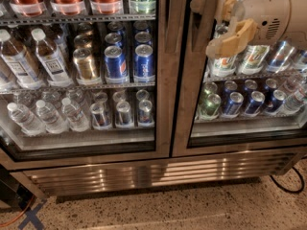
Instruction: Open right fridge door
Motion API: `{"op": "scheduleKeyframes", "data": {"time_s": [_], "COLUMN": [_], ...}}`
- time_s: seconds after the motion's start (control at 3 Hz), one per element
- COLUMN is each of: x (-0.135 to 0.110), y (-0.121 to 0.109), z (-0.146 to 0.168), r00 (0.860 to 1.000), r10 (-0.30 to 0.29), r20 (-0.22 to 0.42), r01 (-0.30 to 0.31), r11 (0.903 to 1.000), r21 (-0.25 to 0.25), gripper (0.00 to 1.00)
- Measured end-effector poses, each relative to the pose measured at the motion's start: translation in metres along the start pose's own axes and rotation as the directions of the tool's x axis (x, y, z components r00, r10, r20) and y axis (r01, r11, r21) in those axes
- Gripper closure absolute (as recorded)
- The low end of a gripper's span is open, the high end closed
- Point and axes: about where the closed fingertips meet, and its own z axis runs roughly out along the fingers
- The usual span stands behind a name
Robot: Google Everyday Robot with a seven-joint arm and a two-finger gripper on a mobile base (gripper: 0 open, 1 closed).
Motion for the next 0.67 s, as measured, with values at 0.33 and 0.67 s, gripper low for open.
{"op": "scheduleKeyframes", "data": {"time_s": [0.33,0.67], "x": [0.0001,-0.0023], "y": [-0.0019,-0.0001], "z": [-0.0018,-0.0021], "r00": [1.0,1.0], "r10": [0.0,-0.001], "r20": [0.0,0.008], "r01": [0.0,0.001], "r11": [1.0,1.0], "r21": [0.0,-0.005], "gripper": [0.0,0.0]}}
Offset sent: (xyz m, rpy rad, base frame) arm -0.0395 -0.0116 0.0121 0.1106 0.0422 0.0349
